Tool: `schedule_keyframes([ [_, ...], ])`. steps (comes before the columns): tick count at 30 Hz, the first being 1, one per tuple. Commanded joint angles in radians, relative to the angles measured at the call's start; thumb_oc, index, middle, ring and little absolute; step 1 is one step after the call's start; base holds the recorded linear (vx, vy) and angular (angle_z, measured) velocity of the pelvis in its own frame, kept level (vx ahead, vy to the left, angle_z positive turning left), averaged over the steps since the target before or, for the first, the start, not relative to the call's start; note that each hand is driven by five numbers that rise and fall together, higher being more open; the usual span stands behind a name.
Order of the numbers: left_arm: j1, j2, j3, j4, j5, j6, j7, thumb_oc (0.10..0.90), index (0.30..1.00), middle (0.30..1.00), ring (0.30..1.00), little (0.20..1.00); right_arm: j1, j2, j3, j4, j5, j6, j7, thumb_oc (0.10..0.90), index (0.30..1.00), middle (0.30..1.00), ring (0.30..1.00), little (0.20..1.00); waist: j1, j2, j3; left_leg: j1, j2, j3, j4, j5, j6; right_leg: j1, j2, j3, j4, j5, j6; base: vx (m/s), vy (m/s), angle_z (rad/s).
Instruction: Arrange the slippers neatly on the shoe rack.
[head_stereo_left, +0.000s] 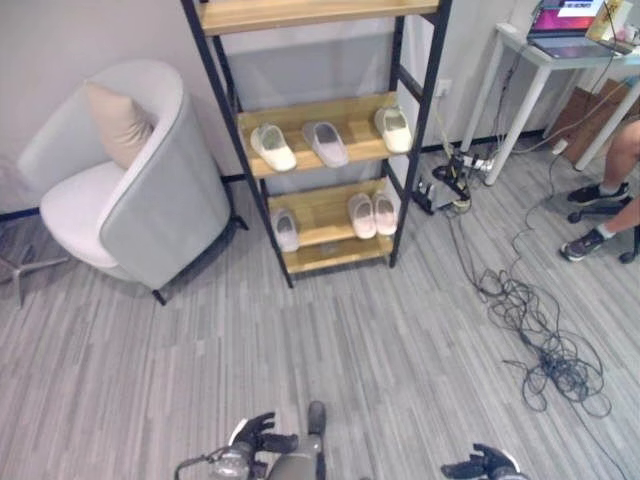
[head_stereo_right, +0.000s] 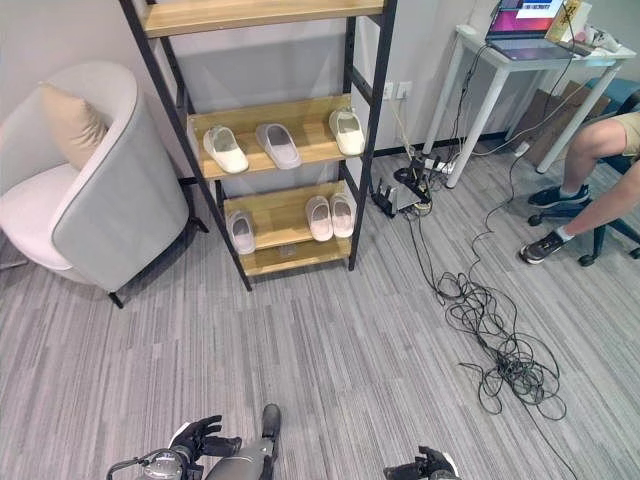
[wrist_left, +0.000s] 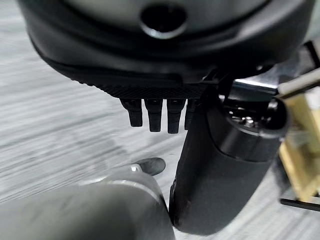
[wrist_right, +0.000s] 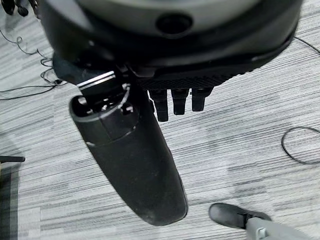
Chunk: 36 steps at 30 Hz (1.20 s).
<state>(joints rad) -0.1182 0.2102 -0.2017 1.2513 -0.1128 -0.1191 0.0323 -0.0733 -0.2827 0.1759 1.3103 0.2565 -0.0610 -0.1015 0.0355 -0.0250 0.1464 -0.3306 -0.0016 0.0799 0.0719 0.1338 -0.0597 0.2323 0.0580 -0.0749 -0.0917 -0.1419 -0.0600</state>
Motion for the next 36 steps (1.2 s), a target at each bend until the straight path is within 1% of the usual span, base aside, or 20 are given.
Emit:
schedule_keyframes([
  [1, 0.072, 0.019, -0.028, 0.061, 0.033, 0.023, 0.010, 0.800, 0.900, 0.900, 0.900, 0.900, 0.050, -0.036, -0.028, -0.049, -0.014, -0.026, -0.003, 0.800, 0.900, 0.900, 0.900, 0.900, 0.058, -0.014, -0.042, 0.010, -0.018, -0.002, 0.050, -0.020, 0.029, -0.002, -0.058, 0.089, 0.130, -0.048, 0.121, 0.32, 0.127, -0.60],
  [3, 0.067, 0.028, -0.017, 0.062, 0.024, 0.026, 0.007, 0.800, 0.900, 0.900, 0.900, 0.900, 0.047, -0.028, -0.026, -0.049, -0.032, -0.024, 0.010, 0.800, 0.900, 0.900, 0.900, 0.900, 0.068, -0.045, -0.052, 0.039, -0.054, -0.003, 0.085, -0.084, 0.071, -0.065, -0.122, 0.081, 0.327, 0.041, 0.194, 0.36, 0.156, -0.56],
  [4, 0.067, 0.028, -0.017, 0.062, 0.024, 0.026, 0.007, 0.800, 0.900, 0.900, 0.900, 0.900, 0.047, -0.029, -0.027, -0.049, -0.032, -0.024, 0.009, 0.800, 0.900, 0.900, 0.900, 0.900, 0.070, -0.042, -0.055, 0.035, -0.050, -0.002, 0.084, -0.081, 0.070, -0.069, -0.118, 0.083, 0.324, 0.045, 0.193, 0.26, 0.136, -0.35],
  [5, 0.063, 0.035, -0.017, 0.056, 0.017, 0.027, 0.006, 0.800, 0.900, 0.900, 0.900, 0.900, 0.040, -0.028, -0.023, -0.058, -0.032, -0.027, 0.015, 0.800, 0.900, 0.900, 0.900, 0.900, 0.060, -0.047, -0.046, 0.080, -0.073, -0.009, 0.095, -0.126, 0.101, -0.144, -0.144, 0.087, 0.503, 0.177, 0.231, 0.26, 0.139, -0.32],
  [6, 0.059, 0.038, -0.018, 0.051, 0.016, 0.028, 0.008, 0.800, 0.900, 0.900, 0.900, 0.900, 0.035, -0.030, -0.022, -0.065, -0.033, -0.027, 0.015, 0.800, 0.900, 0.900, 0.900, 0.900, 0.053, -0.034, -0.042, 0.107, -0.073, -0.018, 0.097, -0.144, 0.116, -0.182, -0.142, 0.086, 0.576, 0.241, 0.230, 0.33, 0.175, -0.17],
  [9, 0.053, 0.044, -0.026, 0.040, 0.012, 0.028, 0.006, 0.800, 0.900, 0.900, 0.900, 0.900, 0.029, -0.029, -0.023, -0.078, -0.031, -0.029, 0.015, 0.800, 0.900, 0.900, 0.900, 0.900, 0.041, -0.007, -0.030, 0.158, -0.070, -0.035, 0.104, -0.180, 0.133, -0.236, -0.156, 0.054, 0.685, 0.262, 0.226, 0.22, 0.095, 0.46],
  [10, 0.050, 0.046, -0.030, 0.031, 0.008, 0.027, 0.007, 0.800, 0.900, 0.900, 0.900, 0.900, 0.029, -0.026, -0.022, -0.080, -0.034, -0.030, 0.012, 0.800, 0.900, 0.900, 0.900, 0.900, 0.032, 0.028, -0.028, 0.214, -0.052, -0.059, 0.087, -0.200, 0.140, -0.316, -0.165, 0.010, 0.742, 0.230, 0.195, 0.34, 0.115, 0.27],
  [11, 0.050, 0.046, -0.030, 0.030, 0.008, 0.027, 0.007, 0.800, 0.900, 0.900, 0.900, 0.900, 0.029, -0.027, -0.021, -0.080, -0.034, -0.031, 0.012, 0.800, 0.900, 0.900, 0.900, 0.900, 0.028, 0.024, -0.026, 0.216, -0.058, -0.061, 0.089, -0.203, 0.140, -0.316, -0.172, 0.008, 0.752, 0.221, 0.195, 0.52, 0.085, 0.15],
  [12, 0.049, 0.045, -0.033, 0.028, 0.009, 0.025, 0.007, 0.800, 0.900, 0.900, 0.900, 0.900, 0.033, -0.026, -0.017, -0.079, -0.034, -0.031, 0.012, 0.800, 0.900, 0.900, 0.900, 0.900, 0.004, 0.034, -0.025, 0.279, -0.062, -0.098, 0.063, -0.221, 0.136, -0.387, -0.157, -0.028, 0.711, 0.150, 0.174, 0.28, 0.001, 0.15],
  [13, 0.049, 0.045, -0.033, 0.028, 0.009, 0.025, 0.007, 0.800, 0.900, 0.900, 0.900, 0.900, 0.032, -0.025, -0.016, -0.079, -0.034, -0.031, 0.012, 0.800, 0.900, 0.900, 0.900, 0.900, 0.002, 0.033, -0.023, 0.280, -0.063, -0.100, 0.063, -0.221, 0.136, -0.386, -0.158, -0.029, 0.713, 0.148, 0.174, 0.40, -0.016, 0.36],
  [15, 0.045, 0.045, -0.036, 0.032, 0.016, 0.025, 0.008, 0.800, 0.900, 0.900, 0.900, 0.900, 0.029, -0.028, -0.013, -0.082, -0.032, -0.030, 0.014, 0.800, 0.900, 0.900, 0.900, 0.900, -0.019, 0.030, -0.021, 0.323, -0.066, -0.116, 0.043, -0.240, 0.124, -0.417, -0.165, -0.071, 0.588, 0.106, 0.168, 0.36, -0.111, 0.45],
  [17, 0.043, 0.041, -0.037, 0.043, 0.029, 0.021, 0.011, 0.800, 0.900, 0.900, 0.900, 0.900, 0.024, -0.029, -0.009, -0.091, -0.026, -0.031, 0.015, 0.800, 0.900, 0.900, 0.900, 0.900, -0.065, 0.007, -0.011, 0.391, -0.087, -0.169, 0.016, -0.271, 0.103, -0.496, -0.157, -0.044, 0.349, 0.153, 0.181, 0.53, -0.199, 0.42],
  [19, 0.042, 0.037, -0.032, 0.054, 0.043, 0.018, 0.013, 0.800, 0.900, 0.900, 0.900, 0.900, 0.024, -0.031, -0.010, -0.095, -0.022, -0.030, 0.013, 0.800, 0.900, 0.900, 0.900, 0.900, -0.091, 0.006, 0.002, 0.443, -0.084, -0.205, 0.004, -0.300, 0.088, -0.509, -0.133, 0.006, 0.218, 0.201, 0.203, 0.37, -0.122, 0.80],
  [21, 0.041, 0.035, -0.033, 0.069, 0.058, 0.019, 0.008, 0.800, 0.900, 0.900, 0.900, 0.900, 0.029, -0.034, -0.011, -0.099, -0.024, -0.028, 0.014, 0.800, 0.900, 0.900, 0.900, 0.900, -0.100, 0.000, -0.001, 0.479, -0.080, -0.223, -0.005, -0.325, 0.073, -0.500, -0.138, 0.009, 0.151, 0.229, 0.211, 0.33, -0.156, 0.85],
  [23, 0.054, 0.030, -0.030, 0.086, 0.069, 0.018, 0.008, 0.800, 0.900, 0.900, 0.900, 0.900, 0.038, -0.036, -0.005, -0.095, -0.032, -0.029, 0.016, 0.800, 0.900, 0.900, 0.900, 0.900, -0.097, -0.002, -0.023, 0.499, -0.070, -0.229, -0.004, -0.345, 0.063, -0.473, -0.141, 0.001, 0.141, 0.240, 0.195, 0.34, -0.196, 0.81],
  [25, 0.062, 0.027, -0.027, 0.088, 0.069, 0.020, 0.009, 0.800, 0.900, 0.900, 0.900, 0.900, 0.042, -0.040, -0.004, -0.094, -0.035, -0.028, 0.019, 0.800, 0.900, 0.900, 0.900, 0.900, -0.100, 0.003, -0.037, 0.504, -0.043, -0.233, 0.017, -0.318, 0.038, -0.457, -0.126, -0.003, 0.162, 0.238, 0.180, 0.25, -0.180, 0.55],
  [28, 0.060, 0.028, -0.032, 0.082, 0.072, 0.020, 0.008, 0.800, 0.900, 0.900, 0.900, 0.900, 0.040, -0.047, -0.006, -0.101, -0.018, -0.040, 0.015, 0.800, 0.900, 0.900, 0.900, 0.900, -0.096, 0.001, -0.039, 0.448, -0.006, -0.216, 0.141, -0.225, -0.021, -0.397, -0.109, -0.012, 0.149, 0.208, 0.152, 0.15, -0.166, 0.09],
  [31, 0.041, 0.027, -0.038, 0.063, 0.051, 0.025, 0.013, 0.800, 0.900, 0.900, 0.900, 0.900, 0.027, -0.057, -0.004, -0.104, 0.006, -0.044, 0.005, 0.800, 0.900, 0.900, 0.900, 0.900, -0.084, -0.023, -0.020, 0.347, 0.028, -0.159, 0.321, -0.164, -0.030, -0.338, -0.105, -0.015, 0.131, 0.180, 0.118, 0.08, -0.158, 0.18],
  [33, 0.031, 0.023, -0.048, 0.053, 0.040, 0.024, 0.013, 0.800, 0.900, 0.900, 0.900, 0.900, 0.025, -0.061, 0.000, -0.093, 0.012, -0.037, 0.001, 0.800, 0.900, 0.900, 0.900, 0.900, -0.074, -0.036, -0.014, 0.295, 0.042, -0.123, 0.351, -0.176, -0.017, -0.305, -0.112, -0.020, 0.120, 0.161, 0.107, 0.10, -0.110, 0.09],
  [36, 0.024, 0.017, -0.060, 0.043, 0.034, 0.021, 0.012, 0.800, 0.900, 0.900, 0.900, 0.900, 0.032, -0.064, 0.001, -0.091, 0.018, -0.039, 0.002, 0.800, 0.900, 0.900, 0.900, 0.900, -0.060, -0.040, -0.017, 0.271, 0.052, -0.067, 0.233, -0.232, -0.006, -0.263, -0.116, -0.043, 0.098, 0.132, 0.116, 0.13, -0.027, 0.06],
])
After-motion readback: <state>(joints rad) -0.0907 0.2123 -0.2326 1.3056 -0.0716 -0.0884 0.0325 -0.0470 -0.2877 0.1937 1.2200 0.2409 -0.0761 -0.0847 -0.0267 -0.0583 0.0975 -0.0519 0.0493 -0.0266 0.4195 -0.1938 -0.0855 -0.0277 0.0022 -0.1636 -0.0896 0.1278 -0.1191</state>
